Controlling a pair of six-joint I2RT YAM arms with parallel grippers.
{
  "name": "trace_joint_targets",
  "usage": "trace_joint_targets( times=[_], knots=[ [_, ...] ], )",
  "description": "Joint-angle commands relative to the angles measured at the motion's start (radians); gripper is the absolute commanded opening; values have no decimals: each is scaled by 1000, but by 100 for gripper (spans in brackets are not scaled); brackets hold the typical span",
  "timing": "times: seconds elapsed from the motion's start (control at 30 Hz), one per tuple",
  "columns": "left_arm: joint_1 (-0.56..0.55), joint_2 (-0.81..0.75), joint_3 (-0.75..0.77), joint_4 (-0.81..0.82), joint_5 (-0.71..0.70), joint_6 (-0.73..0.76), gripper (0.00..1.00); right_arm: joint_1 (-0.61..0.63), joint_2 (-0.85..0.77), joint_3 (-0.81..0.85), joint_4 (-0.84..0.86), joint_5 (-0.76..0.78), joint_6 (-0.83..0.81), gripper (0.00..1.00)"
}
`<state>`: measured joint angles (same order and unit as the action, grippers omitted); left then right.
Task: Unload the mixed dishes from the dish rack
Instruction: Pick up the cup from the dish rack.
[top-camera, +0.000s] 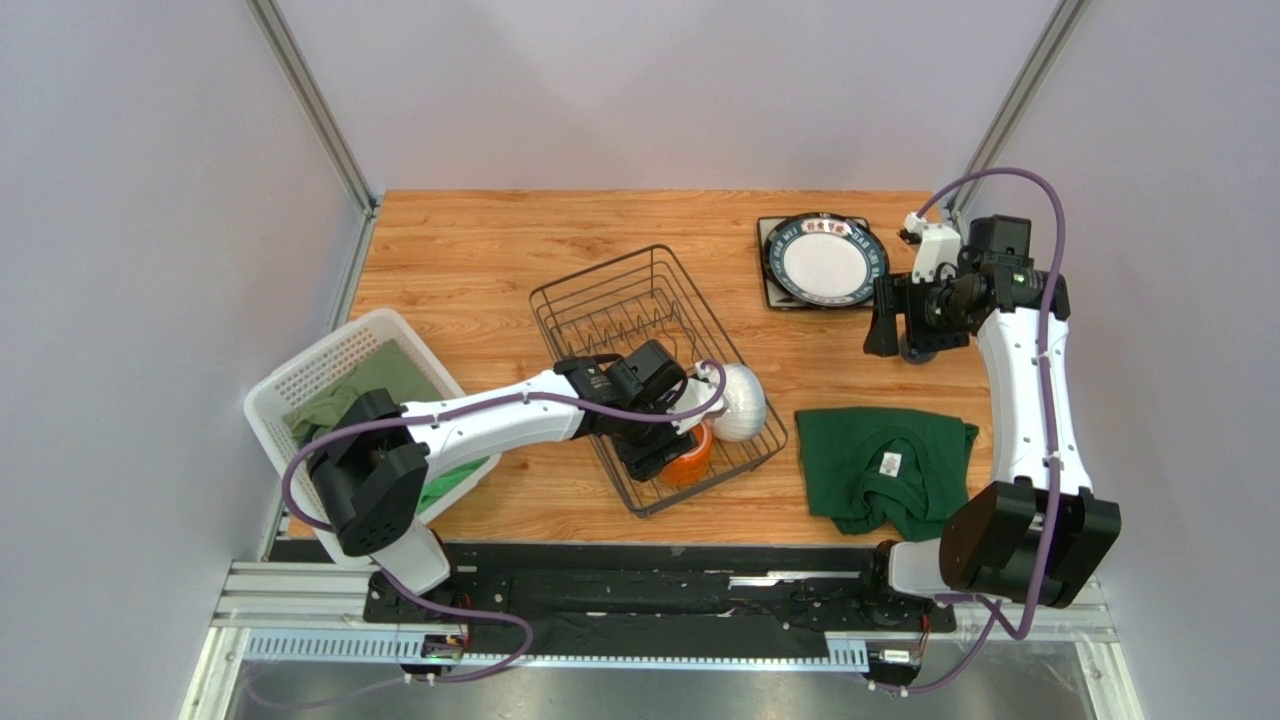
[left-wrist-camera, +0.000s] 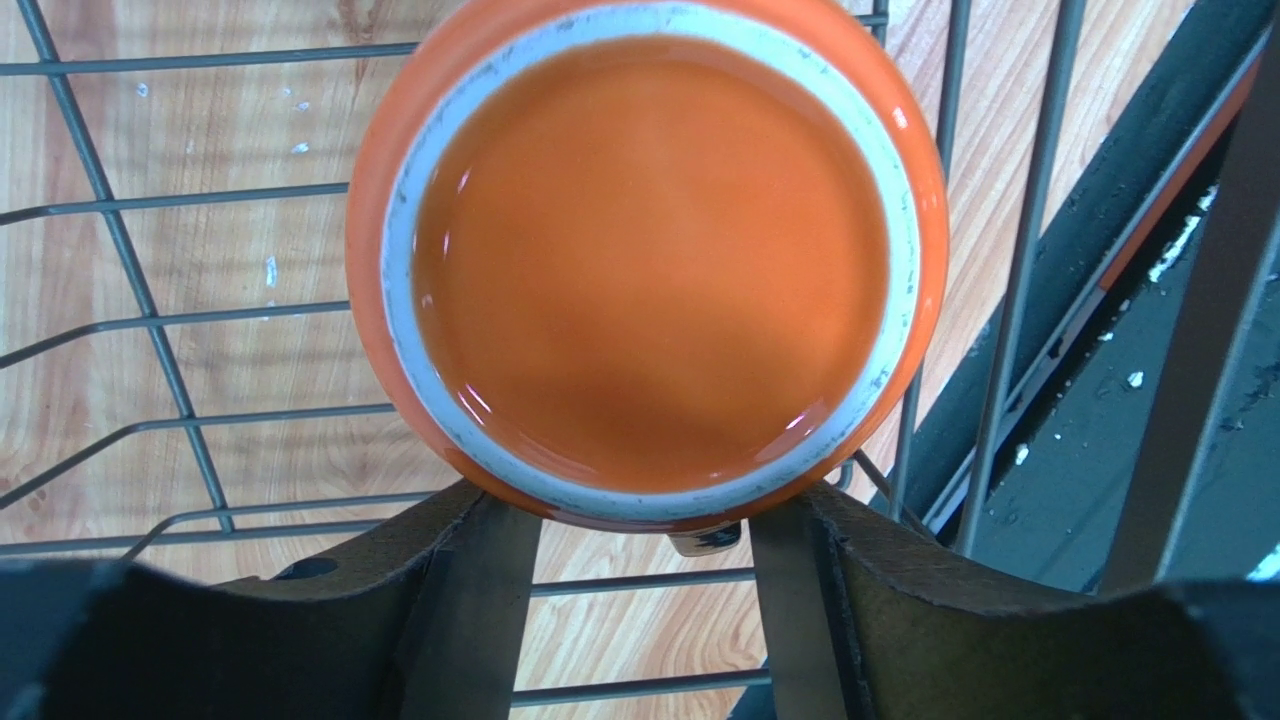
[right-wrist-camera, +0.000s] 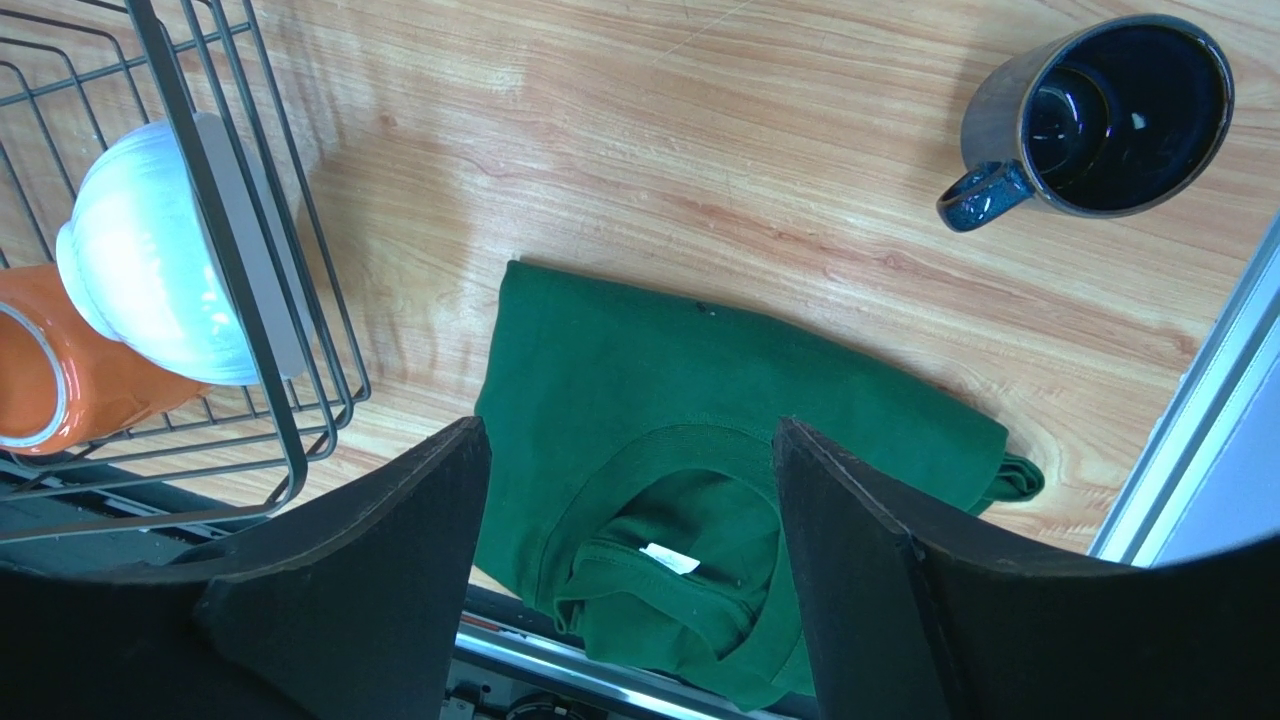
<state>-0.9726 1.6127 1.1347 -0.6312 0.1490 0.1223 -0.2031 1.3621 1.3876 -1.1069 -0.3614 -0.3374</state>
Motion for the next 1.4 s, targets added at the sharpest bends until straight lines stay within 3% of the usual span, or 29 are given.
trace_joint_targets(
  times=[0.0, 0.33, 0.57, 0.87, 1.03, 1.23, 1.27, 1.37],
  knots=[
    [-3, 3, -12, 28, -28, 33, 58, 7, -18, -7, 38, -22, -8, 73],
    [-3, 4, -55, 70, -26, 85, 56, 7, -9, -38, 58, -39, -11, 72],
    [-3, -23, -84, 114, -3, 100, 48, 7, -4, -59, 64, -44, -15, 72],
    [-3, -76, -122, 168, 29, 117, 31, 7, -9, -78, 64, -42, -22, 72],
    [-2, -103, -127, 162, 18, 122, 29, 7, -8, -87, 65, -44, -23, 72],
    [5, -120, -139, 159, 0, 128, 11, 7, -8, -94, 65, -51, -23, 71],
    [6, -120, -138, 159, 3, 126, 2, 8, -6, -94, 65, -54, -23, 71],
    [12, -123, -136, 154, 7, 125, 0, 8, -9, -98, 64, -56, -23, 71]
  ],
)
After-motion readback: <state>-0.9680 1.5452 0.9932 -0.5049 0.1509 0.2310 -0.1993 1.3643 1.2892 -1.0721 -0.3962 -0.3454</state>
